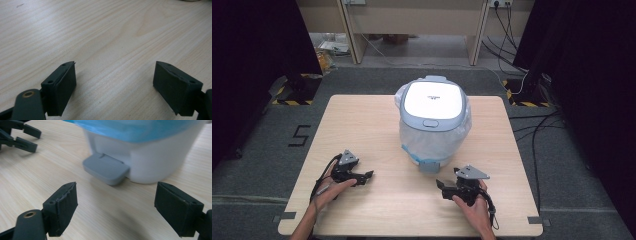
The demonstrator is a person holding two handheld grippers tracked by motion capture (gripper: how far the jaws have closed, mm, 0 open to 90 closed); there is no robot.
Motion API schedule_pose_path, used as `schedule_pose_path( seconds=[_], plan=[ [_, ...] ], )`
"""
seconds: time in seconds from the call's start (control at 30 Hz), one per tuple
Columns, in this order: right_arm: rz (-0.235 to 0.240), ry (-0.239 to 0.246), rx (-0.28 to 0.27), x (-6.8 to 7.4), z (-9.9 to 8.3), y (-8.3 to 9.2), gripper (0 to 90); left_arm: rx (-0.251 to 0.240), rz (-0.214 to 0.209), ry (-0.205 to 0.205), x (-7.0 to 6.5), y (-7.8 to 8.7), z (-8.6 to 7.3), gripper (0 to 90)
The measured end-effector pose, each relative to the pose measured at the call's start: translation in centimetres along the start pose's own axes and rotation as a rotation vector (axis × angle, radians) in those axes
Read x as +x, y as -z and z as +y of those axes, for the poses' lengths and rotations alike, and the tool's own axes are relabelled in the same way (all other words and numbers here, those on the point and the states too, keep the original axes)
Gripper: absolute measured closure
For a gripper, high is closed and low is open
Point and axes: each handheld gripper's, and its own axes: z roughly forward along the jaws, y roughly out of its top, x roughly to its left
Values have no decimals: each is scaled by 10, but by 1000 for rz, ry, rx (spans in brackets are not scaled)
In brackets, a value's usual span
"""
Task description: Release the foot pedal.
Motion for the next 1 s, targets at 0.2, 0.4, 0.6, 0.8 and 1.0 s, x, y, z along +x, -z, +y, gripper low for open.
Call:
schedule_pose_path(
  seconds=[0.2, 0.4, 0.6, 0.8, 1.0],
  plan=[
    [-44, -18, 22, -14, -12, 10, 181, 0, 0, 0, 0, 0, 0, 178],
    [-83, -37, 57, -26, -24, 18, 177, 0, 0, 0, 0, 0, 0, 179],
    [-117, -66, 110, -34, -31, 22, 168, 0, 0, 0, 0, 0, 0, 178],
    [-148, -34, 182, -33, -31, 19, 146, 0, 0, 0, 0, 0, 0, 178],
    [-155, 4, 200, -31, -31, 18, 134, 1, 1, 0, 0, 0, 0, 177]
  ],
)
